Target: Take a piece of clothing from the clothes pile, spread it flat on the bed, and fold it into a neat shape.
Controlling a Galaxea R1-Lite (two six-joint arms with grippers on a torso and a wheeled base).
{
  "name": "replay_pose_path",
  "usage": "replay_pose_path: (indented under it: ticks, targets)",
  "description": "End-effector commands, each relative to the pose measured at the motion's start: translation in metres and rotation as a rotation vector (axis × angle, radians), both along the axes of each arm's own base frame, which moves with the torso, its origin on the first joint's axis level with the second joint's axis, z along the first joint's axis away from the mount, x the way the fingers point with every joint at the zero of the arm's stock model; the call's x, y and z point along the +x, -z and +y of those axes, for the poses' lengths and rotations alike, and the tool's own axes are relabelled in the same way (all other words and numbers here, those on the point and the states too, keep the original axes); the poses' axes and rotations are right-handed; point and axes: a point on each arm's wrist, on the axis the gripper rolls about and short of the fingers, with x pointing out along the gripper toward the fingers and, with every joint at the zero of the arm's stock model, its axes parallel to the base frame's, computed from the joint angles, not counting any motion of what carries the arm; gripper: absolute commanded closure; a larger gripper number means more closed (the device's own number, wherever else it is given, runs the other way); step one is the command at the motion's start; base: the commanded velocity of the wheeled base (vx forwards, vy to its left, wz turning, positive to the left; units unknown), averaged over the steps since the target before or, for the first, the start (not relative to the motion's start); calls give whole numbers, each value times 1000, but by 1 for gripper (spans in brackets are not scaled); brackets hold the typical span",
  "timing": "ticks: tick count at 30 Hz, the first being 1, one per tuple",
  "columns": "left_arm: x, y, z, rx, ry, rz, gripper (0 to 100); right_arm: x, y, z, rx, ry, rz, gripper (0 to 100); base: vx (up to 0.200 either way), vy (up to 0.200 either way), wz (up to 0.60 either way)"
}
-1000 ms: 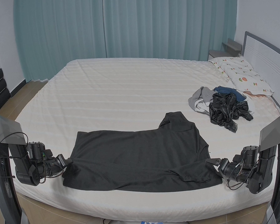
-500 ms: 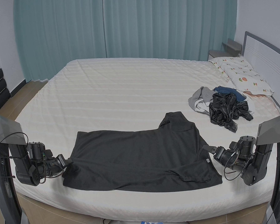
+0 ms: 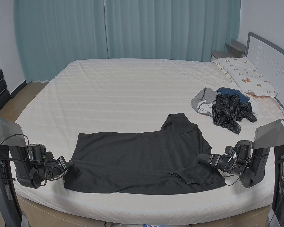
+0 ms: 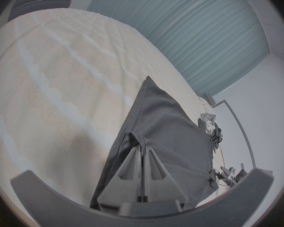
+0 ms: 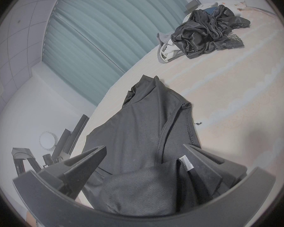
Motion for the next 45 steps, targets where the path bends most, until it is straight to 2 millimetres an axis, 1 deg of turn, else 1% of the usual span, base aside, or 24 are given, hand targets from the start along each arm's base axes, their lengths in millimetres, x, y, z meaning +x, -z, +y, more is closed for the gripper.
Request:
replay_pose_path:
  ticks: [1,4,5,9,14,18,23,24,29,33,35,45]
  targets:
    - [0,0,0,0,-1,0,100,0,12,-5,0,-6,23,0,0,0,0]
    - [1,0,0,0,-1,-1,100,-2,14,-5,3,-23,28,0,0,0,0]
    - [1,0,0,0,-1,-1,100,-2,15,-5,-1,-24,28,100,0,0,0]
    - [1,1,0,0,-1,0,100,-4,14,-11,-11,-19,14,100,0,0,0]
    - [1,0,1,-2,-2,-1,100,-12,14,-16,-1,-24,19,100,0,0,0]
    - [1,-1,1,-1,-2,-5,100,-12,10,-19,14,-31,11,100,0,0,0]
    - [0,-2,2,-3,-6,-7,100,-14,-7,-20,35,-39,-21,100,0,0,0]
    - [0,-2,2,-3,-6,-7,100,-14,-8,-20,35,-39,-21,100,0,0,0]
    - [-2,-7,4,-4,-19,-13,100,-20,-24,-20,44,-40,-47,100,0,0,0]
    - [-4,-12,5,-2,-22,-26,100,-19,-31,-21,72,-26,-51,100,0,0,0]
    - [-5,-15,6,-3,-21,-31,100,-17,-30,-22,71,-20,-56,100,0,0,0]
    - [-7,-15,9,8,-30,-33,100,-14,-40,-23,84,-7,-87,100,0,0,0]
